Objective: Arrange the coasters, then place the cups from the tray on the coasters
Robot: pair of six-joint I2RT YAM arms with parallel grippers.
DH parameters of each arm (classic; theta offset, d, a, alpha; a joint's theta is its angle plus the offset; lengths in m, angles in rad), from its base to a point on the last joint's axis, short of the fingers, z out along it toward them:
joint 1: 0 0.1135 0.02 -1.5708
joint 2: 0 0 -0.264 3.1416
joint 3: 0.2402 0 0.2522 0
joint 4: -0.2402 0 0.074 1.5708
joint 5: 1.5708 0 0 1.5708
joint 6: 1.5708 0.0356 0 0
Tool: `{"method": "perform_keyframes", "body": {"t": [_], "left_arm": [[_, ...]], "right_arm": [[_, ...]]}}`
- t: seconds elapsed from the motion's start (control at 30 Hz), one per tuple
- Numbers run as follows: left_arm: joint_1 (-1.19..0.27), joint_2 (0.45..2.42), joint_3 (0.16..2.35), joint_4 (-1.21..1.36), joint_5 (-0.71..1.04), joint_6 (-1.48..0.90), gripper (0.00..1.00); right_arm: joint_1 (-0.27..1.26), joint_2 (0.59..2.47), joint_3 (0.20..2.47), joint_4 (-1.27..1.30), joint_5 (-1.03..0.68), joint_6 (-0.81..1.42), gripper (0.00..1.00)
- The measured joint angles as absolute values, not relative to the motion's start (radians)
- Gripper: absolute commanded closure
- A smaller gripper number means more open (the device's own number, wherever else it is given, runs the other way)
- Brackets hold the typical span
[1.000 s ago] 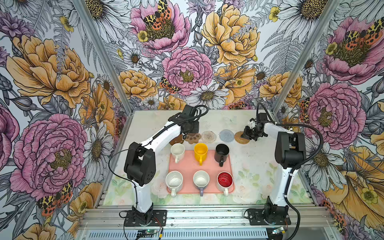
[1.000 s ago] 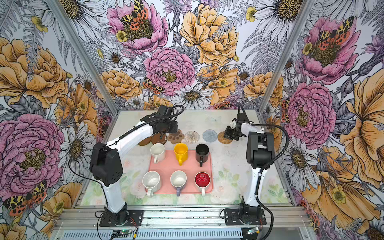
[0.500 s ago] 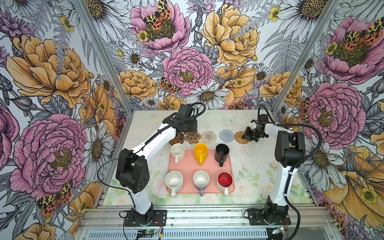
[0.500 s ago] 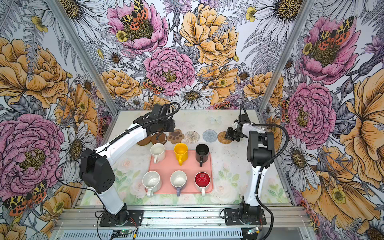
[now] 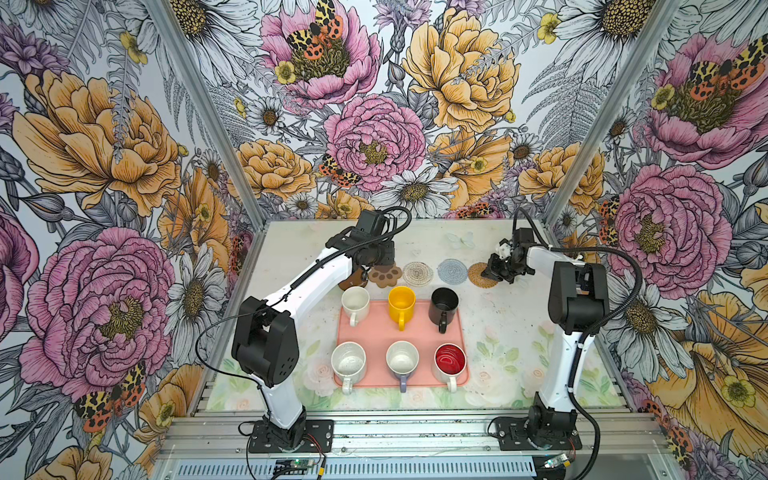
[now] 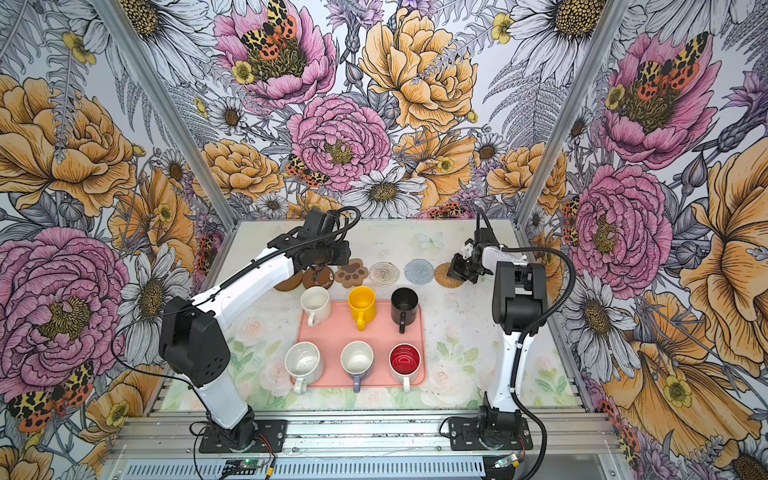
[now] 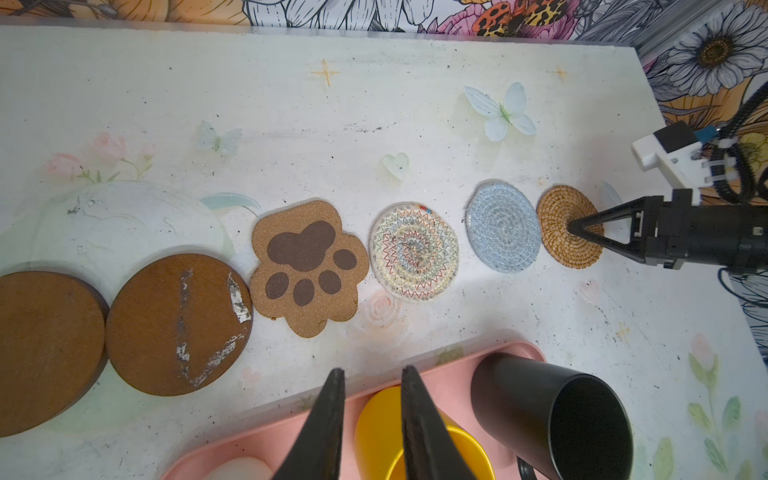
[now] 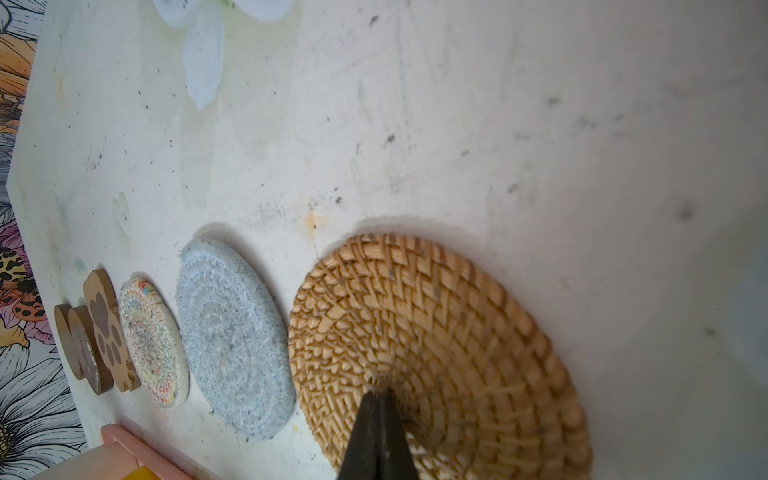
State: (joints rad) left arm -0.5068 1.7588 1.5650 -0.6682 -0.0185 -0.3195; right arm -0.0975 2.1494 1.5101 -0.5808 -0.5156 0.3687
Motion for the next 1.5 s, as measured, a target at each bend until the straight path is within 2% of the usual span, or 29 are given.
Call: {"method": "perform_keyframes", "body": {"t": [1.5], "left_arm": [[-0.508, 1.758, 1.542, -0.653, -0.019, -0.335, 0.73]], "right_arm": [[-0.144, 2.102, 1.441, -0.594, -0.577, 0.313, 1.0]]}}
